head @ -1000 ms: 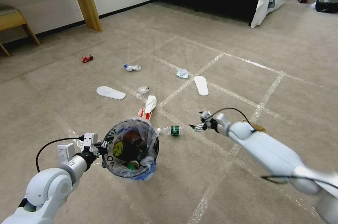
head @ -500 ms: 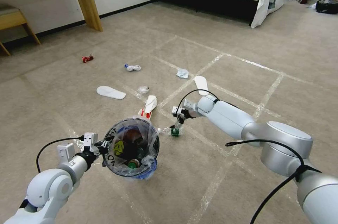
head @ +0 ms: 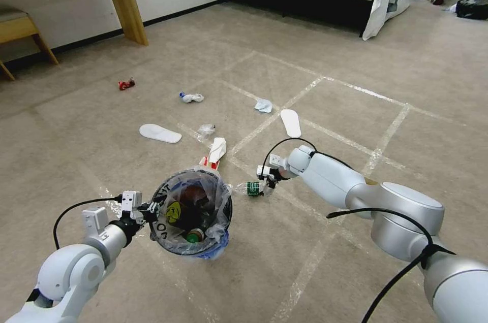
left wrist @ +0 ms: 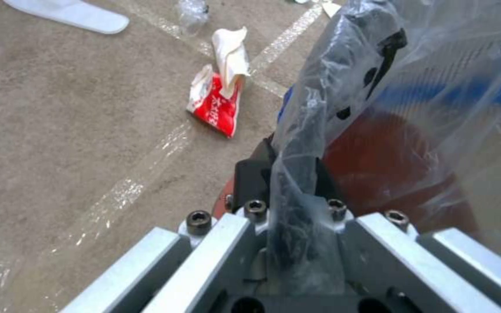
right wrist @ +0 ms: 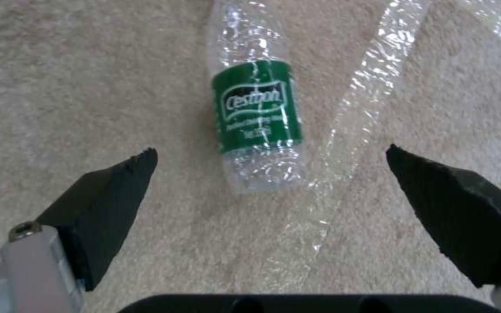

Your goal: Pick up the trash bin and place the garbage on the floor into it.

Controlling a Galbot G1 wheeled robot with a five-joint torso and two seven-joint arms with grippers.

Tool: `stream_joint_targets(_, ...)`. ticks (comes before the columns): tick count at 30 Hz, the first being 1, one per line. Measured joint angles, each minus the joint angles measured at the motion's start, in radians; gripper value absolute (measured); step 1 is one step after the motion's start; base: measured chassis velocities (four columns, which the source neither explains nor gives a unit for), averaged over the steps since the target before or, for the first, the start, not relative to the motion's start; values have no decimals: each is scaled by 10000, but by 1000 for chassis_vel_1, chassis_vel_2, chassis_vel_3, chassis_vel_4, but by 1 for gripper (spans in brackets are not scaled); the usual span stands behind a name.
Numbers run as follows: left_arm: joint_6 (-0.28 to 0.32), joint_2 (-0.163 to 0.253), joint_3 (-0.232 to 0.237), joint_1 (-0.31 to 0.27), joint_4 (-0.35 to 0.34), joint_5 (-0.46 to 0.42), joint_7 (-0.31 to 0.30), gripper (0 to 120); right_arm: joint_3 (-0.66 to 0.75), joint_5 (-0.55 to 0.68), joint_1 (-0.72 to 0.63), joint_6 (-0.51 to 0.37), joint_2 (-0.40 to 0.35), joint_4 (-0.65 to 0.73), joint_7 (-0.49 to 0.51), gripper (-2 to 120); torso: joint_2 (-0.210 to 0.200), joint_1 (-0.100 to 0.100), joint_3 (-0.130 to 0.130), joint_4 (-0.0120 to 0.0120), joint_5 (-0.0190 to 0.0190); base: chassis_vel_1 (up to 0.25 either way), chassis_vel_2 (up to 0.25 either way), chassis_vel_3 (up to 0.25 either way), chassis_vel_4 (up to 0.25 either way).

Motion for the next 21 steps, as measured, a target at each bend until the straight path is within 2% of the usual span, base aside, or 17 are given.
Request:
stream_joint_targets(5,-7,5,80,-61,29,-9,3,1,101,46,-36,-4,52,-174,119,100,1,0,-1,0,-1,0,0,0,0)
stream_joint_targets(9,-14,-36,111,-60,47,-10,4,1,343,-103,-220,56,379,-767,274,100,1,0,0,0,-1,0,0,0,0)
stream_joint_targets(21,-84,-85,146,-75,124,12,19,1,1612,-1073,-897,632,1290,-2080,1792,100,0,0,0,1,-1,0,0,0,0)
